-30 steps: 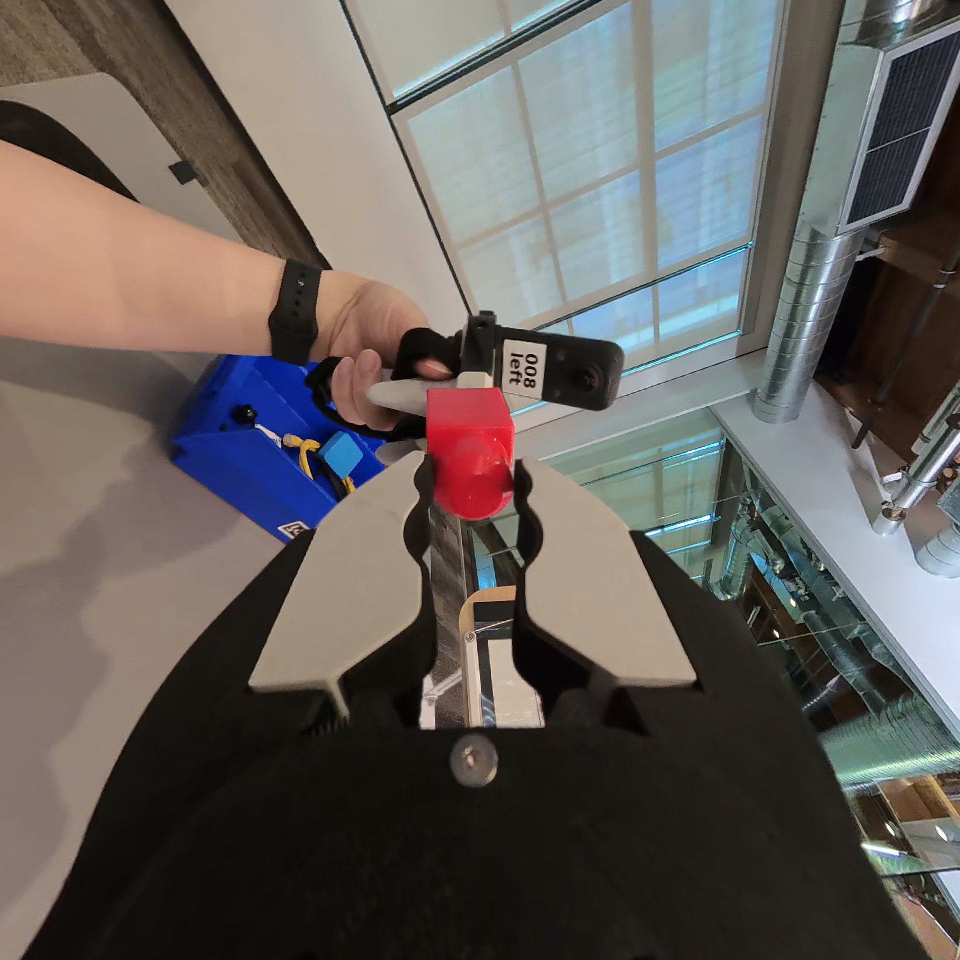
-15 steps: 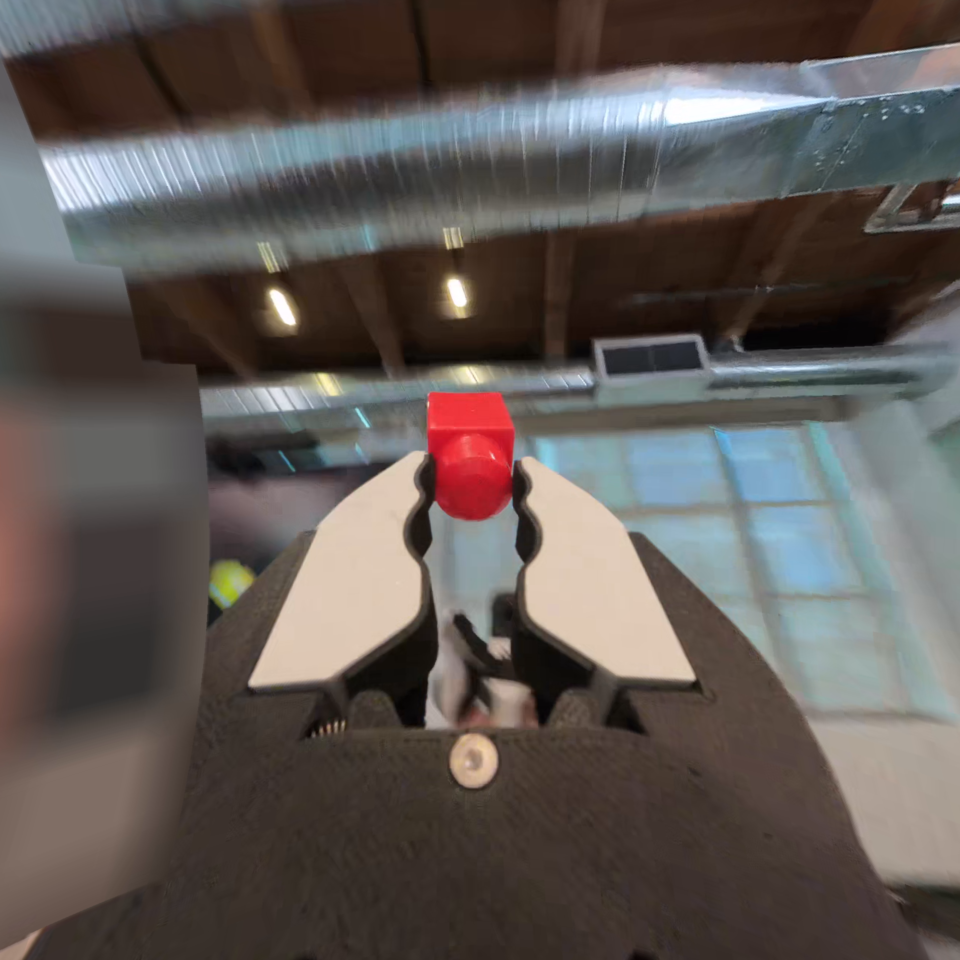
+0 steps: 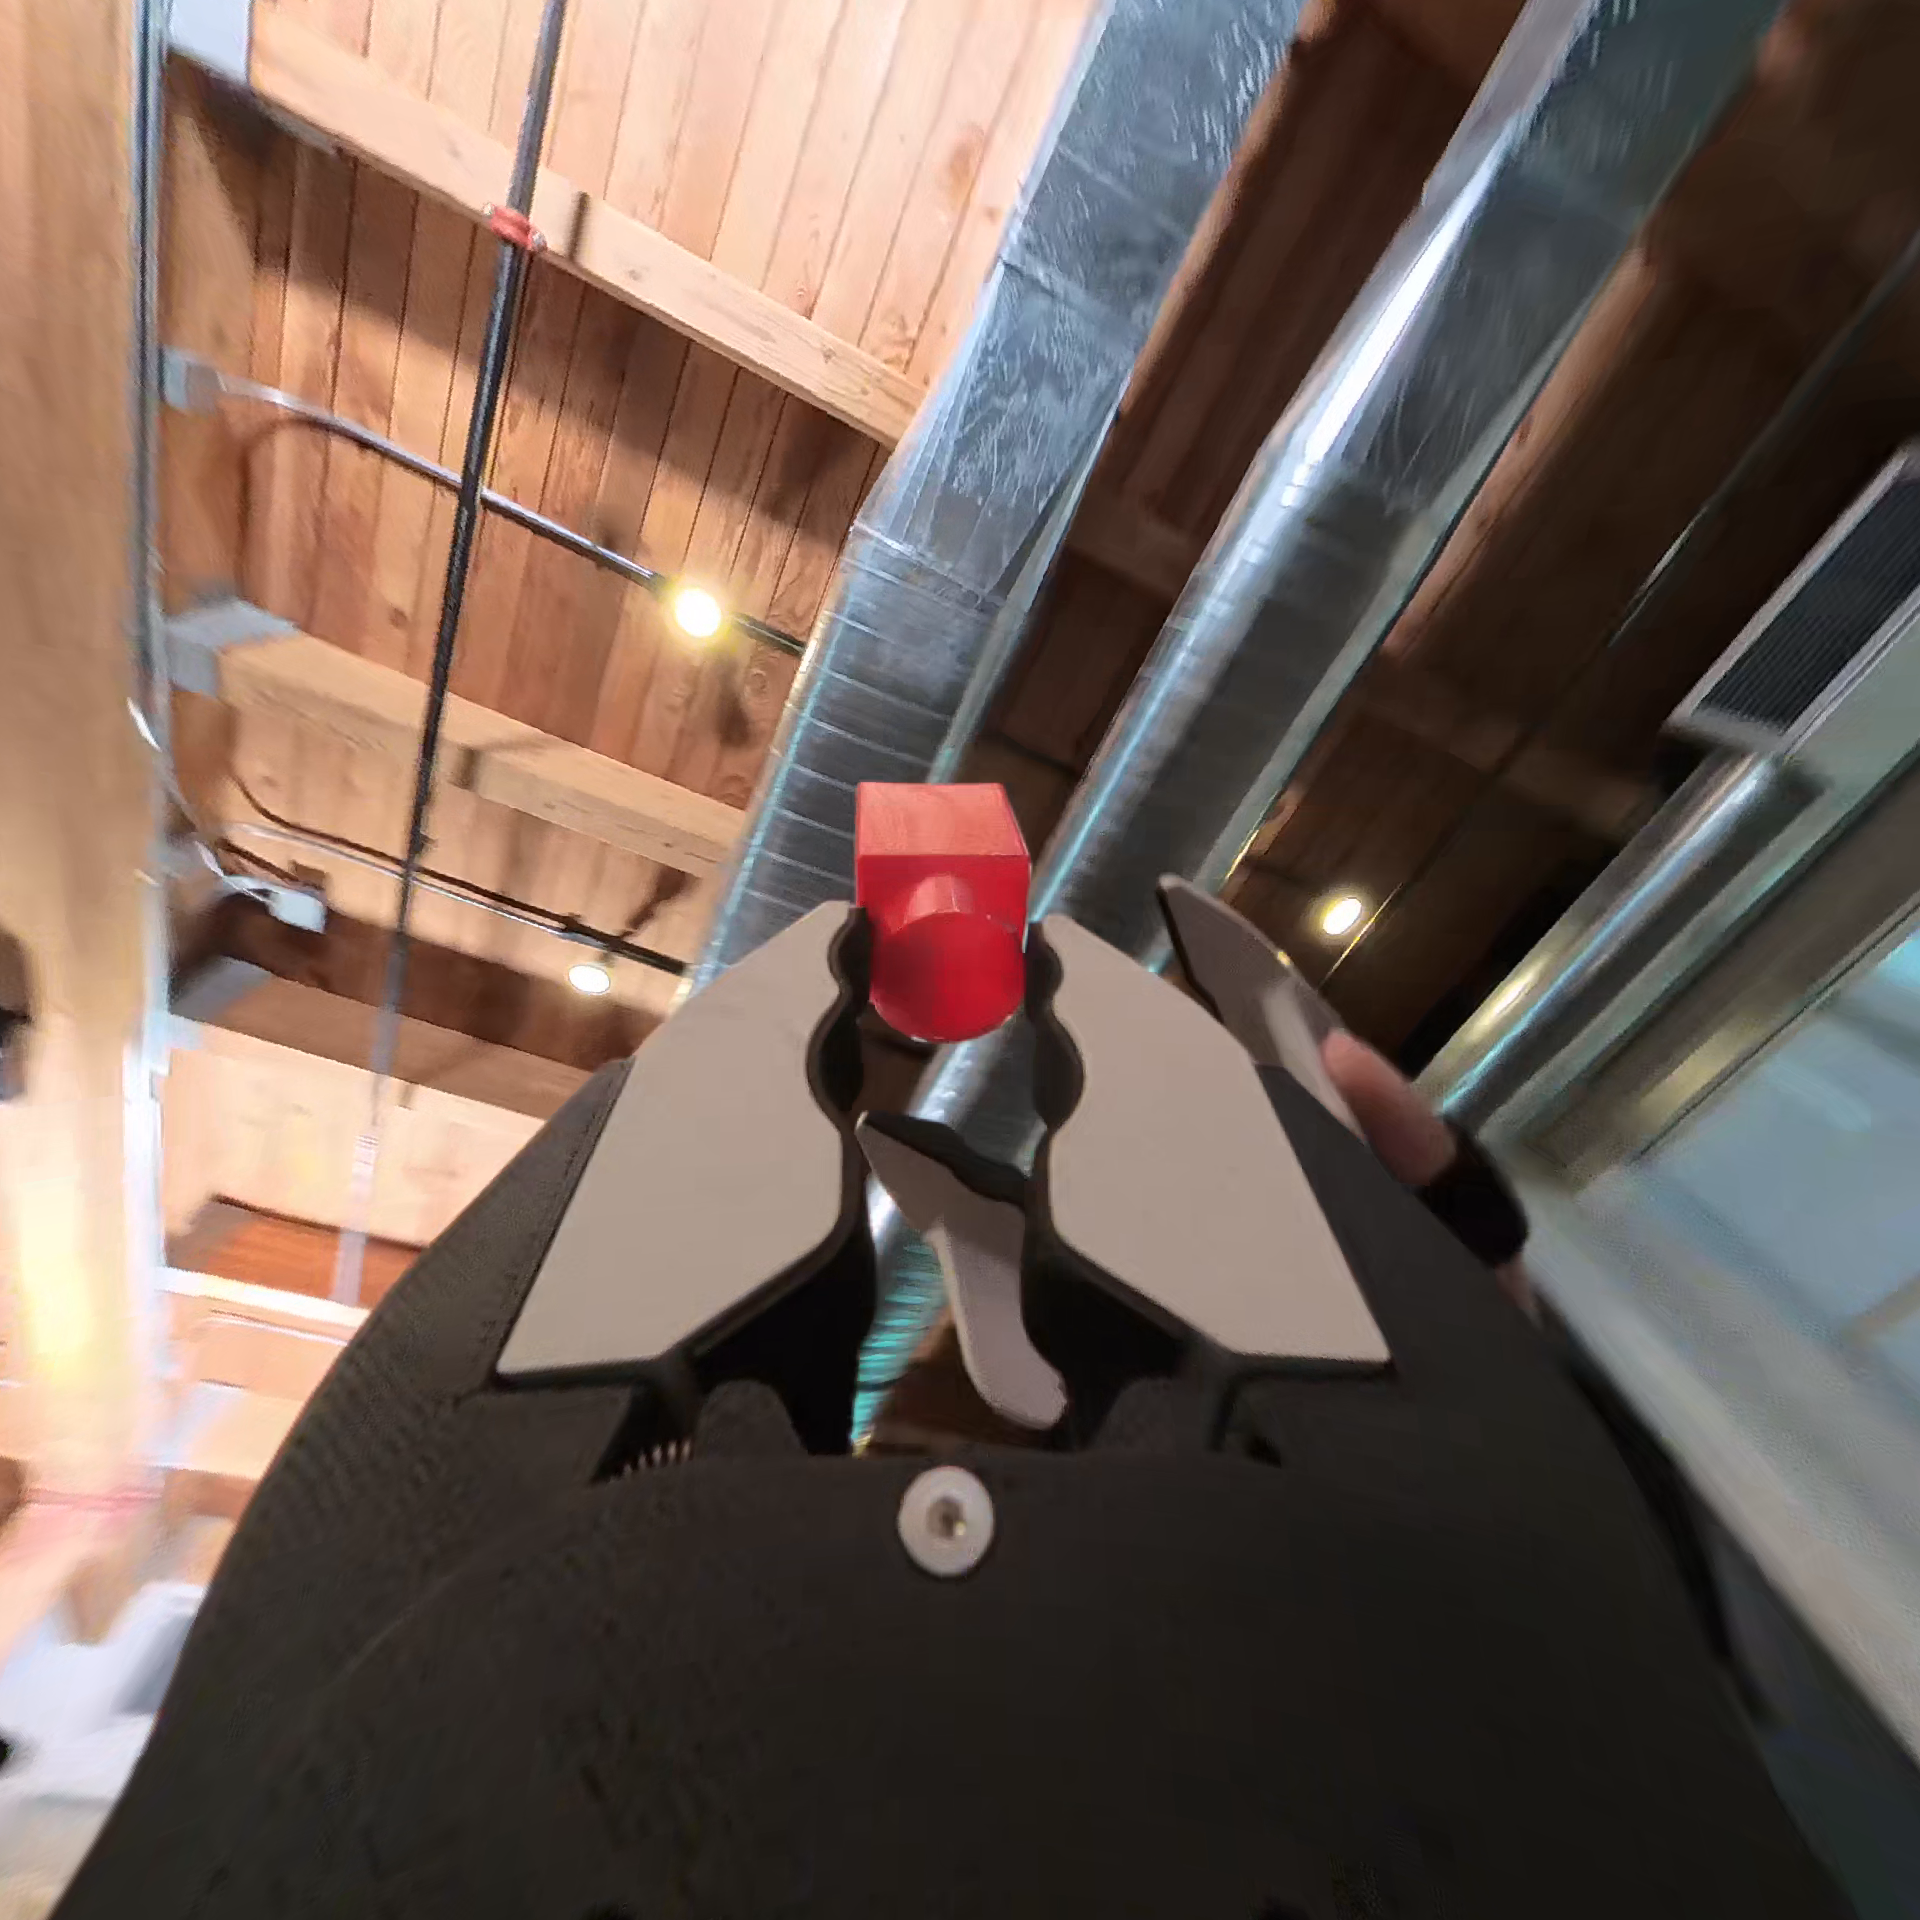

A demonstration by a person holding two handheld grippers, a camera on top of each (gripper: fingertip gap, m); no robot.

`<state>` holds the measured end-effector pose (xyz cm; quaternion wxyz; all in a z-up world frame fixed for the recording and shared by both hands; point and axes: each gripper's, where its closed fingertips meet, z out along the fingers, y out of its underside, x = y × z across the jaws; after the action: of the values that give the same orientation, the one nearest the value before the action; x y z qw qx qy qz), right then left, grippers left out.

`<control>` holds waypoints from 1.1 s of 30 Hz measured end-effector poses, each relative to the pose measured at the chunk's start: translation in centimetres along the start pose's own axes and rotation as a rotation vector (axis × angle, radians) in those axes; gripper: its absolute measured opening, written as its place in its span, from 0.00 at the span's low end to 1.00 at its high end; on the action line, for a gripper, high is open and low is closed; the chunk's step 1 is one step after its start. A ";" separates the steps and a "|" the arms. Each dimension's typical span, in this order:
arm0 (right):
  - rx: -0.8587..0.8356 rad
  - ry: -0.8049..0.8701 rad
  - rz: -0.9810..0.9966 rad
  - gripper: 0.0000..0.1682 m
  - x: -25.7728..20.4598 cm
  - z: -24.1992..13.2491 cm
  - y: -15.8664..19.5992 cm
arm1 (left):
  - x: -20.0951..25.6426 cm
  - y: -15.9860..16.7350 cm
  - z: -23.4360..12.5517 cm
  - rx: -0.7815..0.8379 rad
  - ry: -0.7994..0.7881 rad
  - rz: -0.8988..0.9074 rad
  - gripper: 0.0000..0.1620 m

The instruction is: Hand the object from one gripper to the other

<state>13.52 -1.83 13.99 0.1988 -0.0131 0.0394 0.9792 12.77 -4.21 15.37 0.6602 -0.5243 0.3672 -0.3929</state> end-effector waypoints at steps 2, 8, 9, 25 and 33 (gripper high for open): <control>-0.035 -0.008 0.149 0.17 0.9 -0.2 0.8 | 0.2 0.0 -0.3 0.012 0.043 -0.002 0.49; -0.116 0.014 0.406 0.17 3.1 -0.9 3.7 | -0.1 -0.6 -1.5 0.068 0.096 0.009 0.47; -0.143 0.023 0.431 0.17 3.4 -0.9 4.4 | 0.2 -0.4 -1.6 0.052 0.115 0.024 0.45; -0.380 0.743 -1.017 0.22 4.7 -2.1 -2.1 | -6.9 -1.1 -5.7 -0.340 -0.705 0.917 0.25; -0.727 0.663 -1.731 0.34 1.2 3.0 2.5 | -6.0 0.1 -3.3 -0.391 -0.730 1.162 0.25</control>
<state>11.42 -3.43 17.10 0.8075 -0.3702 -0.2325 0.3960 7.26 -0.12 15.15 0.7375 -0.4507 0.4065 0.2960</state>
